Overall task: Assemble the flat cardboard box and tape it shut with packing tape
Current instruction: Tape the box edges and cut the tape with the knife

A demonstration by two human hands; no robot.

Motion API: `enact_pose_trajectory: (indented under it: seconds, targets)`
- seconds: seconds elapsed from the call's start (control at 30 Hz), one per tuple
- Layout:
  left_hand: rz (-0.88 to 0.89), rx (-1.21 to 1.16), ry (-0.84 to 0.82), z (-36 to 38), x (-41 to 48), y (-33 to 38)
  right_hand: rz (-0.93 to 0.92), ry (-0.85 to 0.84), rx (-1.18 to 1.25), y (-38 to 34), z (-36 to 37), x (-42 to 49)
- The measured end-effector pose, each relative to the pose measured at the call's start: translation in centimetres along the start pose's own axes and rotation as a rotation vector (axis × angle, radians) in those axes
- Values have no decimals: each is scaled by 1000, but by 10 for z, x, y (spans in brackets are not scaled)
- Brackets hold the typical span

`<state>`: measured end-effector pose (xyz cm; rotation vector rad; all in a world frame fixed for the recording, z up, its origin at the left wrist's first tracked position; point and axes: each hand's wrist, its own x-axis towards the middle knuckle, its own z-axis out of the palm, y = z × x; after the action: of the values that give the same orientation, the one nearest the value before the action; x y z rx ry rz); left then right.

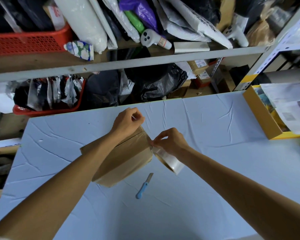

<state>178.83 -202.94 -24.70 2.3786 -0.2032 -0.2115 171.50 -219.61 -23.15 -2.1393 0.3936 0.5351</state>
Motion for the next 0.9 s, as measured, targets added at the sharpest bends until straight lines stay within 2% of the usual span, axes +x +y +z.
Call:
enact_pose_trajectory:
  seconds: [0.07, 0.13, 0.17, 0.27, 0.37, 0.43, 0.53, 0.67, 0.8, 0.9]
  targets:
    - [198, -2, -148, -13, -14, -5, 0, 1, -1, 1, 0, 0]
    - [299, 146, -370, -22, -28, -7, 0, -6, -1, 1, 0, 0]
    - [341, 262, -427, -24, -33, -7, 3, -11, 0, 1, -1, 0]
    - [417, 470, -363, -19, -40, -5, 22, -15, 7, 1, -1, 0]
    - [415, 467, -246, -18, -42, -3, -6, 21, 2, 1, 1, -4]
    - [390, 450, -184, -22, -42, -7, -28, 29, 90, 2, -4, -7]
    - [344, 438, -128, -28, -43, -14, -97, -70, 210, 2, -14, -9]
    - [338, 410, -139, -27, -41, -14, -121, -73, 93, -1, -17, -2]
    - [306, 419, -184, -25, -39, -8, -66, -63, -215, 1, -16, 3]
    - [296, 433, -187, -23, -39, -6, -68, -18, -191, 1, -19, 4]
